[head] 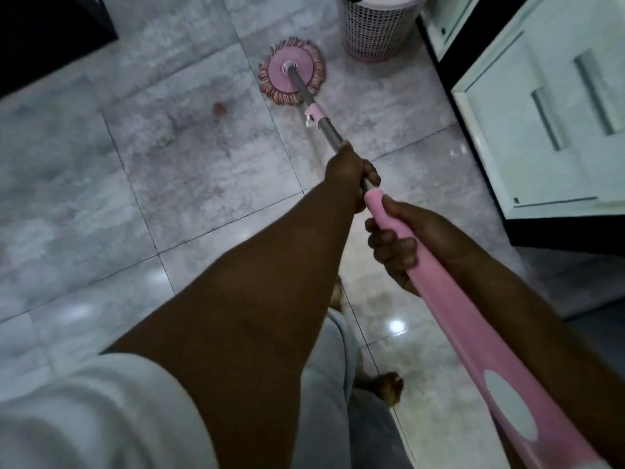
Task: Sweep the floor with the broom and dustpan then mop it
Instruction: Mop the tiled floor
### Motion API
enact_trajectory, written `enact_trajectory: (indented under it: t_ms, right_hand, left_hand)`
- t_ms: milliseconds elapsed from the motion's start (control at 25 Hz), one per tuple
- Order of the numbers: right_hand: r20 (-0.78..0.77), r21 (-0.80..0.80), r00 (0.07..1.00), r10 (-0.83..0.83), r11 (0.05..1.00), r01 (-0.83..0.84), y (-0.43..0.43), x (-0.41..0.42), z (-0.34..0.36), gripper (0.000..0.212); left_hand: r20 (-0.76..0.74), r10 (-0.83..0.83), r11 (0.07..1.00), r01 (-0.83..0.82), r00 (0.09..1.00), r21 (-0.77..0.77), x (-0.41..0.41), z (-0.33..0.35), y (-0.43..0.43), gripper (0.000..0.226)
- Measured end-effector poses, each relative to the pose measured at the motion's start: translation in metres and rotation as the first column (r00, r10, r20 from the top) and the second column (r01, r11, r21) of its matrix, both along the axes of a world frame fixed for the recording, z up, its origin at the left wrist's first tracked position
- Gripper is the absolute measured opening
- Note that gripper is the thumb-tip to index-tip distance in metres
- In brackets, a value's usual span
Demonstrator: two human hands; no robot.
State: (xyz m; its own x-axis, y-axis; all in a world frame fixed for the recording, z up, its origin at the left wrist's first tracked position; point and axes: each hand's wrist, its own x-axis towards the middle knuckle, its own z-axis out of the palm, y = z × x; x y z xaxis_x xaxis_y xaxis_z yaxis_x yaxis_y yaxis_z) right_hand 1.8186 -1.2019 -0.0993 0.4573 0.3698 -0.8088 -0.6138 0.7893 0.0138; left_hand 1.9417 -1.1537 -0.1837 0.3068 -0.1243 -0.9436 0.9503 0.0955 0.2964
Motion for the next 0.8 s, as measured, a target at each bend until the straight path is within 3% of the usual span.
enact_trajectory:
  t_ms: [160,240,280,320,360,400,440,480,520,560,640,720,800]
  right_hand:
    - [0.012,-0.002,0.999,0.03,1.0,-0.03,0.005,0.081,-0.015,0.032]
    - [0.014,0.002,0.999,0.038,0.999,-0.038,0.011,0.098,-0.02,0.032]
    - [0.01,0.002,0.999,0.04,0.999,-0.04,0.014,0.1,-0.022,0.032]
    - [0.008,0.002,0.999,0.041,0.999,-0.041,0.016,0.098,-0.023,0.032]
    - [0.009,0.004,0.999,0.045,0.999,-0.045,0.018,0.093,-0.024,0.032]
    - [0.015,0.008,0.998,0.053,0.999,-0.053,0.019,0.086,-0.023,0.032]
    - [0.022,0.012,0.998,0.065,0.998,-0.065,0.021,0.077,-0.022,0.031]
    - [0.028,0.016,0.997,0.073,0.997,-0.074,0.022,0.066,-0.021,0.03]
    - [0.032,0.021,0.996,0.08,0.997,-0.081,0.024,0.054,-0.019,0.029]
    - [0.037,0.027,0.995,0.088,0.996,-0.089,0.026,0.038,-0.016,0.029]
    - [0.042,0.036,0.994,0.105,0.994,-0.107,0.032,0.001,-0.007,0.029]
    - [0.034,0.04,0.991,0.13,0.991,-0.131,0.039,-0.043,0.003,0.029]
    - [0.001,0.038,0.988,0.156,0.987,-0.156,0.044,-0.091,0.016,0.029]
  left_hand:
    - [0.07,0.073,0.997,-0.075,0.995,0.028,0.088,-0.008,0.007,0.039]
    - [0.059,-0.095,0.993,0.09,0.994,0.074,0.083,-0.025,0.012,0.036]
    - [-0.135,-0.13,0.968,0.155,0.982,0.196,0.063,-0.04,0.033,0.03]
    - [-0.209,-0.121,0.948,0.175,0.97,0.264,0.024,-0.061,0.058,0.026]
    - [-0.184,-0.327,0.894,0.366,0.927,0.257,-0.027,-0.082,0.075,0.032]
    - [-0.172,-0.59,0.723,0.611,0.789,0.322,-0.071,-0.097,0.085,0.039]
    - [-0.162,-0.677,0.632,0.68,0.718,0.371,-0.096,-0.104,0.09,0.043]
    - [-0.063,-0.661,0.663,0.621,0.748,0.417,-0.1,-0.108,0.09,0.043]
    - [-0.052,-0.517,0.796,0.502,0.855,0.34,-0.072,-0.099,0.08,0.041]
    - [-0.216,-0.229,0.944,0.271,0.949,0.189,-0.049,-0.076,0.073,0.039]
    - [-0.004,-0.07,0.997,0.07,0.998,-0.02,-0.028,-0.024,0.058,0.04]
    - [0.021,0.101,0.995,-0.101,0.995,-0.011,-0.051,-0.008,0.052,0.047]
    - [-0.034,0.128,0.992,-0.127,0.991,0.014,-0.094,0.005,0.06,0.05]
